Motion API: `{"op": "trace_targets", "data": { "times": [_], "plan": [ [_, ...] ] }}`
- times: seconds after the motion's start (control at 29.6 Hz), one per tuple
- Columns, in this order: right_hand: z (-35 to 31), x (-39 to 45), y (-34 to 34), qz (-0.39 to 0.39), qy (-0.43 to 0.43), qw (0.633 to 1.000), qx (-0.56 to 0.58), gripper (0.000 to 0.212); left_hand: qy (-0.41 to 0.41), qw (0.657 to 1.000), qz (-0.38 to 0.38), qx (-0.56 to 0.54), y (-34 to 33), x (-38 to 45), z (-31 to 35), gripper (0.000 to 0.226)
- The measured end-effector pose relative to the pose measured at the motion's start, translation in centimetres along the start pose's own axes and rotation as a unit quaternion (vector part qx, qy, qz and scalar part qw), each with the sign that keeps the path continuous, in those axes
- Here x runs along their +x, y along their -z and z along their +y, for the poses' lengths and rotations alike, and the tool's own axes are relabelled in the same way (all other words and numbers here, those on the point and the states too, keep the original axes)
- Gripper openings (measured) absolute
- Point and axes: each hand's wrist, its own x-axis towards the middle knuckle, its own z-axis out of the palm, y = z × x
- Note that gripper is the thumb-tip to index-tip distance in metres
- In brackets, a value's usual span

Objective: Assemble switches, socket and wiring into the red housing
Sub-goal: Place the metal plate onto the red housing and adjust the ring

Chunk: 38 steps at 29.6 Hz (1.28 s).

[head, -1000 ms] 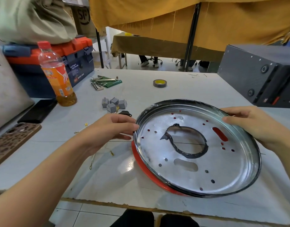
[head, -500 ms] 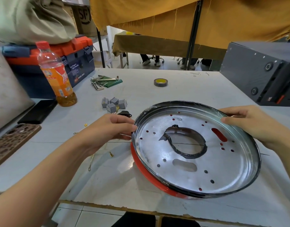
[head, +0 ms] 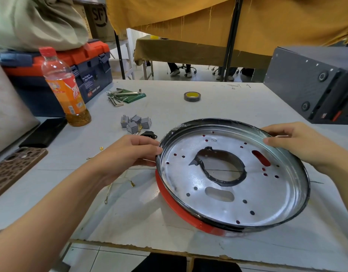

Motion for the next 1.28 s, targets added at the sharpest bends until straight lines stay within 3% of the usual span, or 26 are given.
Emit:
{"op": "trace_targets", "data": {
  "times": [0.1,0.17,0.24,0.3,0.37,0.47,0.61,0.71,0.81,0.91,1.15,1.28],
  "plan": [
    [-0.3,-0.1,0.0,0.010,0.000,0.999,-0.034,0.017,0.003,1.000,-0.007,0.001,-0.1,-0.2,0.1,0.020],
    [-0.9,-0.3,0.1,0.040,0.003,0.993,-0.110,0.031,0.003,1.000,-0.006,-0.007,-0.1,-0.3,0.0,0.019],
    [-2.2,-0.6,0.0,0.097,0.041,0.980,-0.170,0.041,0.001,1.000,-0.005,-0.012,-0.2,-0.5,0.0,0.018],
    [-4.3,-1.2,-0.6,0.129,0.103,0.968,-0.187,0.035,0.006,1.000,-0.004,-0.009,-0.2,-0.7,0.0,0.020],
    [-7.0,-2.0,-1.9,0.064,0.142,0.970,-0.186,0.026,0.009,1.000,-0.003,-0.002,0.0,-0.9,-0.1,0.022],
    [-9.8,-2.8,-4.9,-0.094,0.143,0.955,-0.242,0.037,0.011,1.000,-0.007,0.003,0.1,-1.1,-0.3,0.027],
    [-10.2,-2.3,-8.3,-0.143,0.134,0.920,-0.339,0.047,0.009,0.999,-0.017,-0.034,0.1,-1.3,-0.5,0.039],
    [-9.8,-1.9,-9.2,-0.179,0.075,0.937,-0.290,0.044,0.006,0.997,-0.030,-0.070,0.2,-1.2,-0.6,0.029],
    [-9.2,-1.7,-9.4,-0.191,0.001,0.968,-0.163,0.037,0.010,0.997,-0.041,-0.071,0.5,-1.0,-0.8,0.032],
    [-8.8,-1.6,-9.3,-0.219,-0.053,0.972,-0.072,0.033,0.008,0.997,-0.046,-0.058,0.6,-0.8,-1.0,0.031],
    [-8.1,-1.2,-9.0,-0.226,-0.067,0.971,-0.051,0.039,0.005,0.997,-0.073,-0.036,0.8,-0.8,-1.1,0.035],
    [-8.1,-1.0,-8.1,-0.218,-0.080,0.972,-0.044,0.029,0.026,0.998,-0.047,-0.045,0.8,-0.7,-1.2,0.045]
  ]
}}
